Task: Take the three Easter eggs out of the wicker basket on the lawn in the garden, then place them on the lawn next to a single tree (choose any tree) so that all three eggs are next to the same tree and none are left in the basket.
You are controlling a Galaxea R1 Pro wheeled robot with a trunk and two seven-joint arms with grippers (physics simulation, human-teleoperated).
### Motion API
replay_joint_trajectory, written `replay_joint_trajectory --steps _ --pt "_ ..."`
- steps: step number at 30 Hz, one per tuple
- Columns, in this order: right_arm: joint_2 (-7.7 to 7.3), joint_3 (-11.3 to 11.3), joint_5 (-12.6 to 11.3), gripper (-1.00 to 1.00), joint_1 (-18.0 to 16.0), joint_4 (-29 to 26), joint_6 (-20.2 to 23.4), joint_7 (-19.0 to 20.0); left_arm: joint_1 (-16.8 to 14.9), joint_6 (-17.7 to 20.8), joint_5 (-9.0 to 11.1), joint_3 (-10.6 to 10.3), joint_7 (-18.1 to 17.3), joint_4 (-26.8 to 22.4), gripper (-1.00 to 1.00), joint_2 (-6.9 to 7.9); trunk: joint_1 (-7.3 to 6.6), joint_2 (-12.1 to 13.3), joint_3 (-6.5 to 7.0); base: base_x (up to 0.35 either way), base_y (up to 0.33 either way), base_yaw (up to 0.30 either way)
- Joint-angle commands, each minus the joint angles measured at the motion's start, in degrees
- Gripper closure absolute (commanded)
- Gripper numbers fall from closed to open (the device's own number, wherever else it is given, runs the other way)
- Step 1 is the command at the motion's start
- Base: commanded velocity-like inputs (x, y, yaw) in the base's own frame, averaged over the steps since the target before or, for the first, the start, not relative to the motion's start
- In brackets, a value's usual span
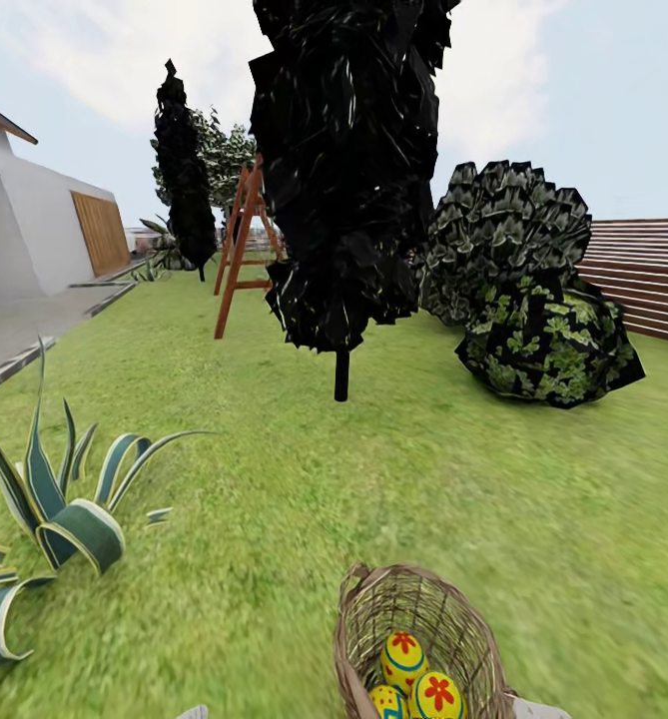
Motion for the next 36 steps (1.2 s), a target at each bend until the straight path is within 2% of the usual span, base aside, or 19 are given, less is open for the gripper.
replay_joint_trajectory --steps 1,7,12,15,17,25,36 --pt "0.0 0.11 -0.38 1.0 -0.02 -0.13 0.28 -0.19 0.0 0.28 0.33 0.06 0.15 -0.13 -1.0 -0.03 -0.23 0.38 0.13 0.0 0.0 0.0" --pt "0.02 0.17 -0.39 1.0 -0.02 -0.12 0.28 -0.19 0.0 0.28 0.33 0.06 0.15 -0.13 -1.0 -0.03 -1.55 2.79 1.03 0.0 0.0 0.0" --pt "0.02 0.08 -0.39 1.0 -0.02 0.03 -0.76 -0.1 0.0 0.28 0.58 0.43 0.07 -0.13 -1.0 0.09 -1.55 2.79 0.99 0.061 0.0 0.0" --pt "0.02 0.08 -0.32 1.0 -0.02 0.18 -5.81 -0.1 0.0 0.28 0.59 0.42 0.06 -0.13 -1.0 0.08 -1.55 2.79 0.99 0.288 0.0 0.0" --pt "0.02 0.08 -0.28 1.0 -0.02 0.23 -6.85 -0.1 0.0 0.28 0.6 0.42 0.06 -0.13 -1.0 0.1 -1.55 2.79 0.99 0.325 0.0 0.0" --pt "0.02 0.08 -0.26 1.0 -0.02 0.31 -7.36 -0.1 0.0 0.28 0.6 0.42 0.06 -0.13 -1.0 0.15 -1.55 2.79 1.19 0.327 0.02 -0.109" --pt "0.02 0.1 -0.27 1.0 -0.02 1.04 -7.44 -0.1 0.0 0.28 0.62 0.5 0.06 -0.11 -1.0 0.23 -1.55 2.79 1.66 0.298 0.206 -0.166"
